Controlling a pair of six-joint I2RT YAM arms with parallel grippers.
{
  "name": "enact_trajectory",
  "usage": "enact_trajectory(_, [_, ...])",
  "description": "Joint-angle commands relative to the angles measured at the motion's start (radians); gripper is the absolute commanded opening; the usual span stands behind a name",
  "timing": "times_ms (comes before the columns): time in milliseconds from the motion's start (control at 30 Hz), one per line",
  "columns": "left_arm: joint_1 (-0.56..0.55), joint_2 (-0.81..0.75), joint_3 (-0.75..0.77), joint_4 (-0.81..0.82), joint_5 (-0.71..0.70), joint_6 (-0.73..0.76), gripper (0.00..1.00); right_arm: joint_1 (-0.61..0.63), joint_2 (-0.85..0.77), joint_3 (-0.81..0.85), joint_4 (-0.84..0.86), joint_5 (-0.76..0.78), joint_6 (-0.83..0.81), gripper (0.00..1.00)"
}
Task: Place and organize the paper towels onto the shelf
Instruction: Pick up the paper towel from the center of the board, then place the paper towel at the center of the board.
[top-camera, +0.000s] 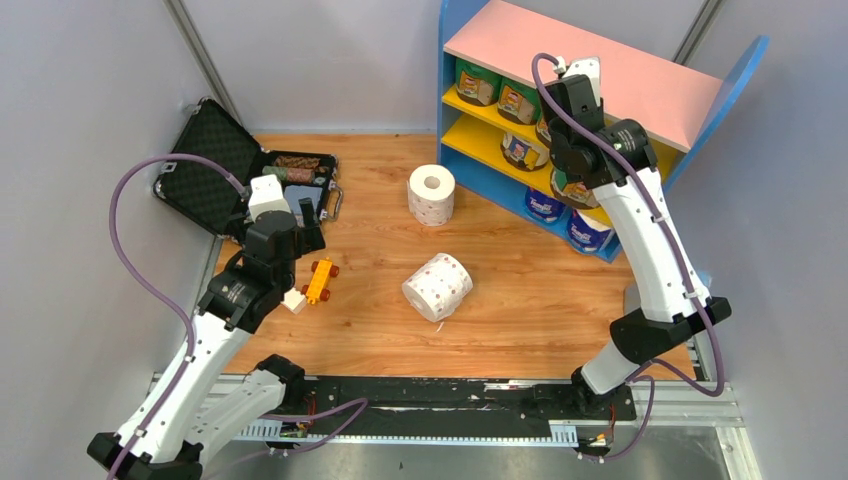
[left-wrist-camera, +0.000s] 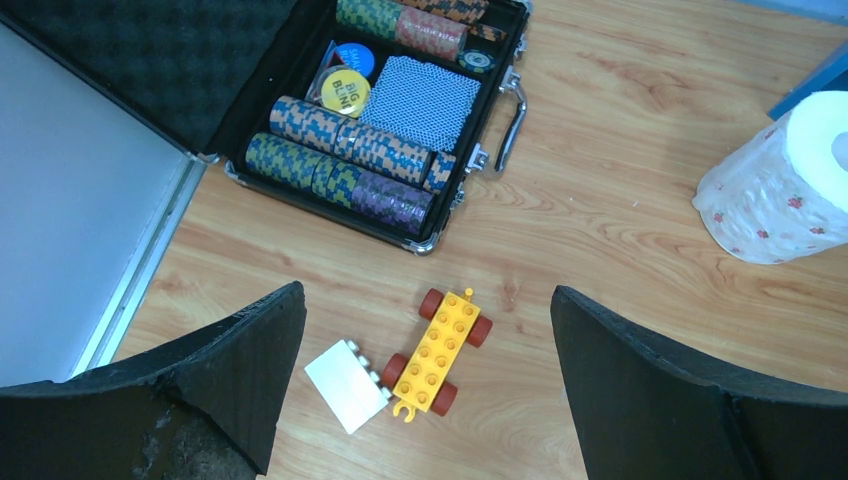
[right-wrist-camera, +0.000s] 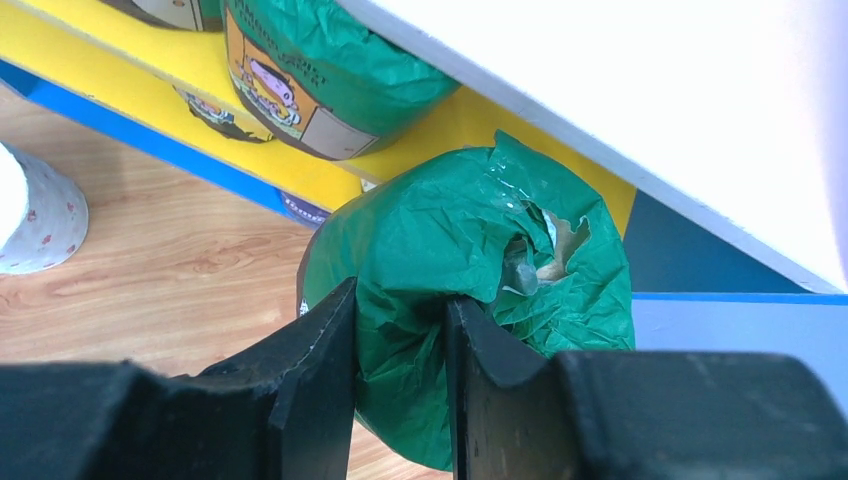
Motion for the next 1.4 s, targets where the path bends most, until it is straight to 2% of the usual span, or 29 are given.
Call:
enact_trajectory(0, [0.008, -0.012, -0.007, 0.042, 0.006, 0.012, 1.00, -0.012, 0.007, 0.076, 0.042, 0.089, -0.070, 0.29])
enact_trajectory(267, [0.011, -0.009, -0.009, 0.045, 0.023, 0.012, 1.00, -0.035, -0.014, 0.050, 0.064, 0.106, -0.099, 0.29])
enact_trajectory(567, [0.014, -0.017, -0.011, 0.045, 0.021, 0.012, 1.00, -0.068, -0.056, -0.108, 0.193, 0.167, -0.197, 0.28])
enact_trajectory(767, [0.016, -0.025, -0.014, 0.046, 0.018, 0.012, 1.00, -0.067, -0.084, -0.176, 0.223, 0.127, -0.194, 0.27])
enact_trajectory(1000, [0.017, -0.024, -0.014, 0.044, 0.020, 0.012, 1.00, -0.005, -0.153, -0.222, 0.174, -0.025, -0.106, 0.27])
enact_trajectory(1167, [0.019, -0.024, -0.014, 0.045, 0.021, 0.013, 1.00, 0.076, -0.205, -0.390, 0.173, -0.114, 0.009, 0.27])
enact_trajectory(1367, [0.019, -0.025, -0.014, 0.045, 0.024, 0.012, 1.00, 0.230, -0.196, -0.572, 0.216, -0.095, 0.148, 0.27])
